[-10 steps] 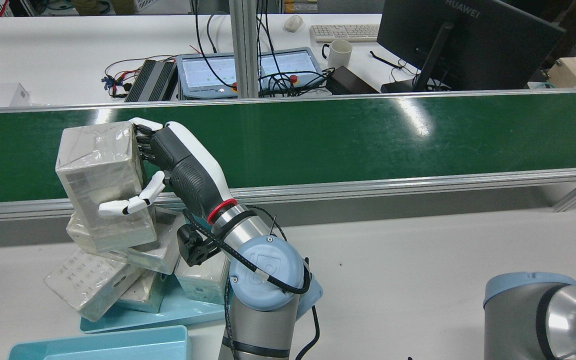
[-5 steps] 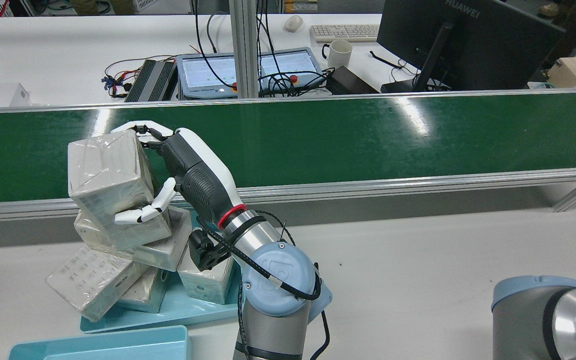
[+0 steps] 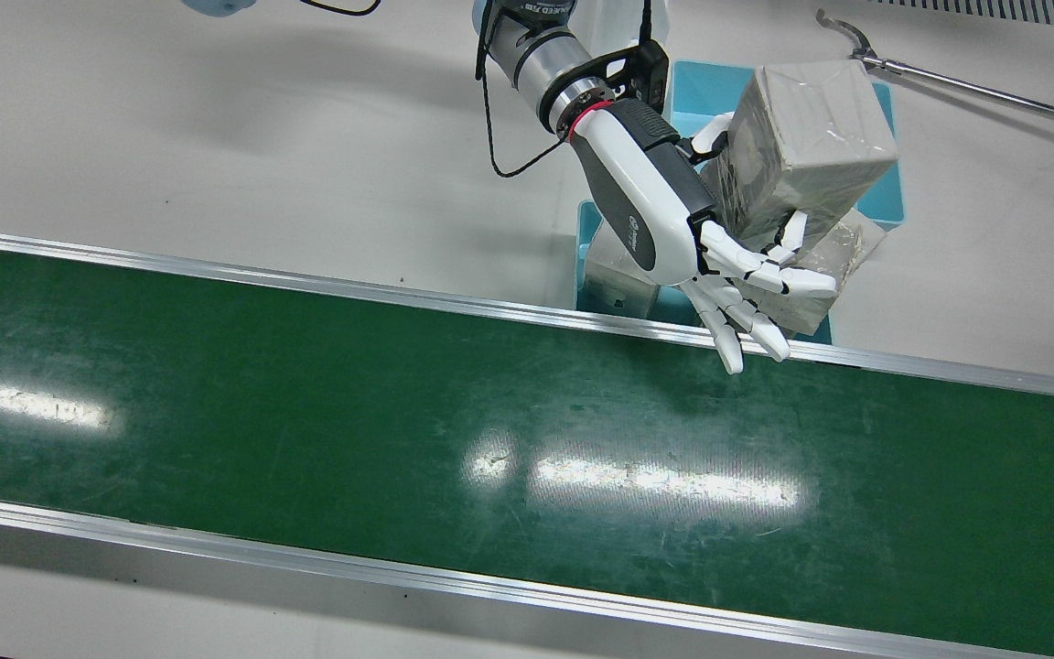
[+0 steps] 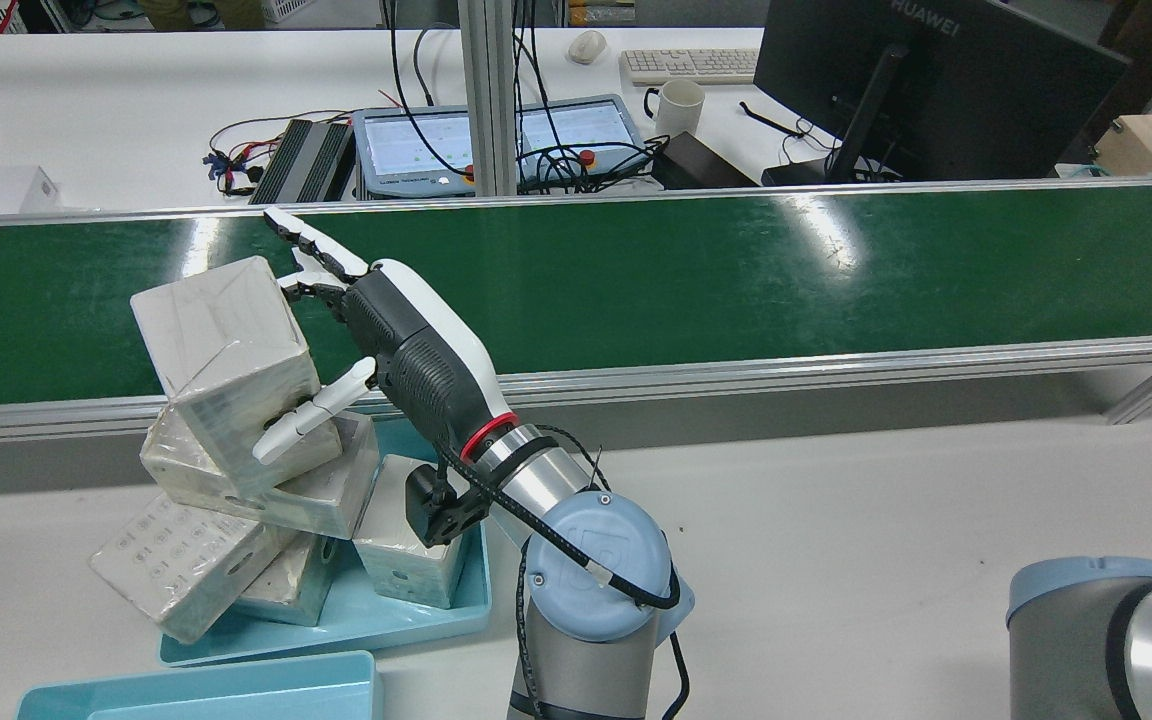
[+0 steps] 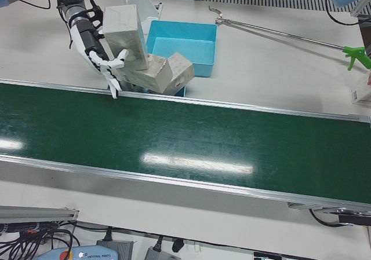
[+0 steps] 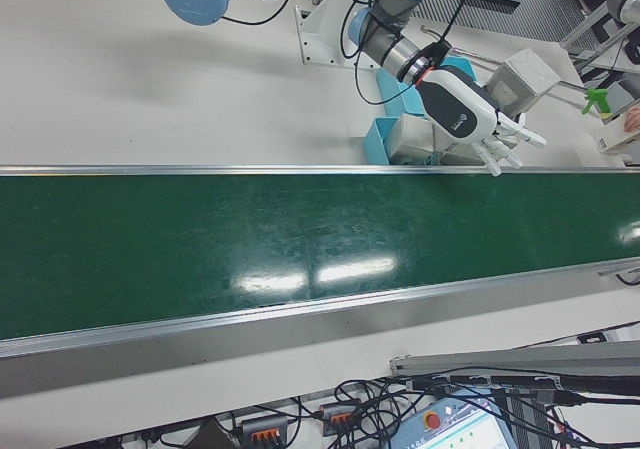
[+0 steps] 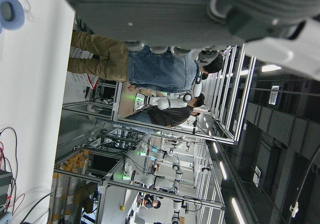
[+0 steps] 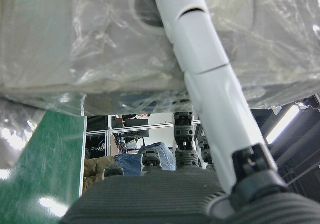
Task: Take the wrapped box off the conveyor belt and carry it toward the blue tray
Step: 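Open the right hand, release the box onto the tray stack, withdraw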
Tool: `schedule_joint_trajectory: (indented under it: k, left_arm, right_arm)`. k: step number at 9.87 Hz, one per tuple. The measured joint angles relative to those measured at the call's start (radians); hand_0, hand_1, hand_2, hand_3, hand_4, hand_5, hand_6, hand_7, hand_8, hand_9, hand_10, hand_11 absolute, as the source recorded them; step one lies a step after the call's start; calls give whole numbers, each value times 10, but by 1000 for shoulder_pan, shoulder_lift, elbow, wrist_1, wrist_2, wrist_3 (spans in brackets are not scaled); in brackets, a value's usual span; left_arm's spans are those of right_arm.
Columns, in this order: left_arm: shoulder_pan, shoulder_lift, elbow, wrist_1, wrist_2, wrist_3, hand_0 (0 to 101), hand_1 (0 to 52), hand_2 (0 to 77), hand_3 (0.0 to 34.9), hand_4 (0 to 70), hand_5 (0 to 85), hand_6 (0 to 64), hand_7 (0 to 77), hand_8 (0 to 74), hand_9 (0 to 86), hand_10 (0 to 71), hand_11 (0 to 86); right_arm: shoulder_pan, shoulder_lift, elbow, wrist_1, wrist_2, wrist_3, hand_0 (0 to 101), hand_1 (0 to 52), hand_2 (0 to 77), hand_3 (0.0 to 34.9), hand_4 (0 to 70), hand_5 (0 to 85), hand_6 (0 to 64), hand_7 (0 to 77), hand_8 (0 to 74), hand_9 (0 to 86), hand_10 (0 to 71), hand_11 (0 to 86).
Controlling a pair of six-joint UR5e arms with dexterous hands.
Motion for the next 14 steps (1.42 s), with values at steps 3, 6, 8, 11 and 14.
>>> schedule_joint_trajectory:
  k: [3,6,8,11,14]
  left_arm:
    - [0,0,0,0,0,0,0,0,11,0,0,11,0,5,5,5,5,5]
    - [0,0,0,0,0,0,0,0,11,0,5,11,5,5,11,0,5,5]
    - [0,0,0,0,0,0,0,0,11,0,0,11,5,5,5,5,5,5]
    - [0,0,0,0,0,0,0,0,11,0,5,11,5,5,11,0,5,5]
    - [0,0,0,0,0,0,0,0,11,0,0,11,5,5,5,0,5,5]
  right_arm:
    - [1,-69,55,-1,-9,1,520,82,22,195,27,49,169,213,71,11,0,11]
    - [5,-139,124,-4,-13,6,464,98,11,286,16,44,0,104,65,16,0,11]
    - [11,-168,166,-7,-14,8,467,98,11,296,11,38,0,104,71,11,0,11]
    - [16,-182,217,-27,-15,8,467,98,11,301,22,44,0,109,65,11,0,5]
    - [26,-222,289,-87,-18,13,467,82,11,300,11,44,0,87,65,11,0,5]
